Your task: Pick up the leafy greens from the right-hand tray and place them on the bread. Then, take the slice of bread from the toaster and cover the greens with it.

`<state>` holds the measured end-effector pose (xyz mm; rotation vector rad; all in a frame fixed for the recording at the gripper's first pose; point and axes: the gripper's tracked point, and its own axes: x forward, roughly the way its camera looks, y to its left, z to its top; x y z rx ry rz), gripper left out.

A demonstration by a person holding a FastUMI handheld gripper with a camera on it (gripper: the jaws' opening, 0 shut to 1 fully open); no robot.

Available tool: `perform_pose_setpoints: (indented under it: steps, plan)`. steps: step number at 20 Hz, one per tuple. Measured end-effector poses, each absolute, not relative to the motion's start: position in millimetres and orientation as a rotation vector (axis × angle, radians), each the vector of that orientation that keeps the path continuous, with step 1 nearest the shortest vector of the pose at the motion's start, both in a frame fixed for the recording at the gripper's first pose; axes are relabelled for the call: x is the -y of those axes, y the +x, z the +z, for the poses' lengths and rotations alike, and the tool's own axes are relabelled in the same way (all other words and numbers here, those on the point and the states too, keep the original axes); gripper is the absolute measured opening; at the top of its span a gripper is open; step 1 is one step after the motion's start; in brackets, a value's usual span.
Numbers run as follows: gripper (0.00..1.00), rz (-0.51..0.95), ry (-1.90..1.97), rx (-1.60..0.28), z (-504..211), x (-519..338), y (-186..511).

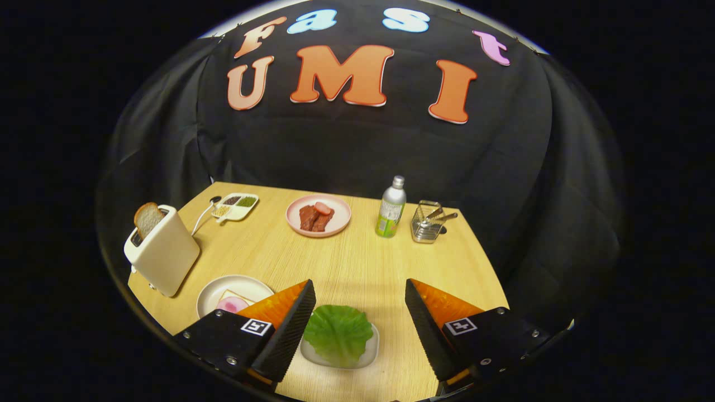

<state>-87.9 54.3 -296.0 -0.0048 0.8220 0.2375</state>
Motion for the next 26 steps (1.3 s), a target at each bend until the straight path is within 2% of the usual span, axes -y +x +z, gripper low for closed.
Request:
perform_pose_setpoints:
  steps: [6, 9, 16, 21, 26]
  plan:
    - [0.95, 0.354, -0.011, -1.050, -373.1, -73.4, -132.3]
    - [0.96, 0.384, -0.054, -1.107, -398.2, -76.7, -144.7]
    - [0.89, 0.449, -0.130, -1.240, -437.0, -85.1, -159.0]
    - [0.89, 0.481, -0.165, -1.296, -460.8, -96.2, -161.5]
    - [0.67, 0.448, -0.070, -1.344, -463.0, -99.0, -155.1]
